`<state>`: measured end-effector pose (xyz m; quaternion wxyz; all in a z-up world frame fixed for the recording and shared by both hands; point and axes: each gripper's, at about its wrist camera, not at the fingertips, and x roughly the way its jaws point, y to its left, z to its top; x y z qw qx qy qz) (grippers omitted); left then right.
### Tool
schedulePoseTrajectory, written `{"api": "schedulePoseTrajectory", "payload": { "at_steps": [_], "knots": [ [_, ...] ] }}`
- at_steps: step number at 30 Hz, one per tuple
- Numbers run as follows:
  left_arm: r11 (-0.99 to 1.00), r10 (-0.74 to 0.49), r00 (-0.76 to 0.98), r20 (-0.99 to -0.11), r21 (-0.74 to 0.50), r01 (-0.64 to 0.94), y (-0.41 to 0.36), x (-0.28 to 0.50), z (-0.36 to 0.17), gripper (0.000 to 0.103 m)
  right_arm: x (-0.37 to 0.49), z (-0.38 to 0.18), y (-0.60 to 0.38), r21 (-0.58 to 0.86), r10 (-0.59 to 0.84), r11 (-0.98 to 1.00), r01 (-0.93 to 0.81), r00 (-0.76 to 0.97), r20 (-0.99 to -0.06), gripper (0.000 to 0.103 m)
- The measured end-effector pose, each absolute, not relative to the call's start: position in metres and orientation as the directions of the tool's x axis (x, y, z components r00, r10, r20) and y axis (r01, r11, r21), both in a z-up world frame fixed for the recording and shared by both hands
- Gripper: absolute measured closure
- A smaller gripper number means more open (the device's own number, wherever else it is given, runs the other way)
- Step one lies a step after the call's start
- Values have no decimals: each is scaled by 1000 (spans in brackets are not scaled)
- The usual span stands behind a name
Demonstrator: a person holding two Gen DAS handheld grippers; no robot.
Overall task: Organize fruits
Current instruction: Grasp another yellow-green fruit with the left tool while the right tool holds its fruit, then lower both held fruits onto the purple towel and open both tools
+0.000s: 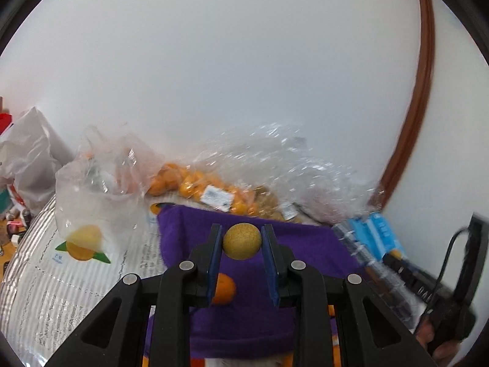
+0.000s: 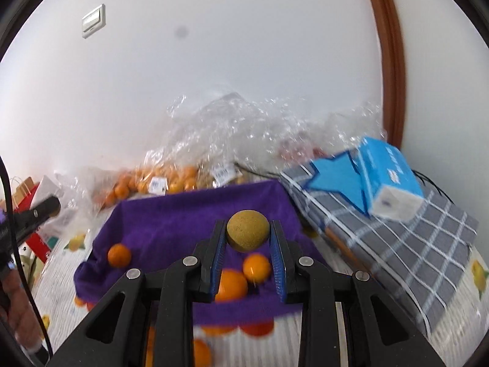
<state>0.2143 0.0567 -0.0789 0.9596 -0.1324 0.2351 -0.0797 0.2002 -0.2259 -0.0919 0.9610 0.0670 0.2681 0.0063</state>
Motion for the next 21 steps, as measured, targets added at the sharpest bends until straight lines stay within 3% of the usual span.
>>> {"api": "schedulePoseTrajectory", "payload": {
  "at_steps": [11, 21],
  "knots": [
    [949, -234, 828, -510, -305, 81, 53, 238, -132, 78, 232, -131, -211, 87, 72, 996, -28, 822, -565, 75],
    [945, -243, 821, -517, -318, 80, 56, 242, -135, 78, 241, -139, -237, 142, 62, 989, 28, 806, -589, 75]
  ]
}}
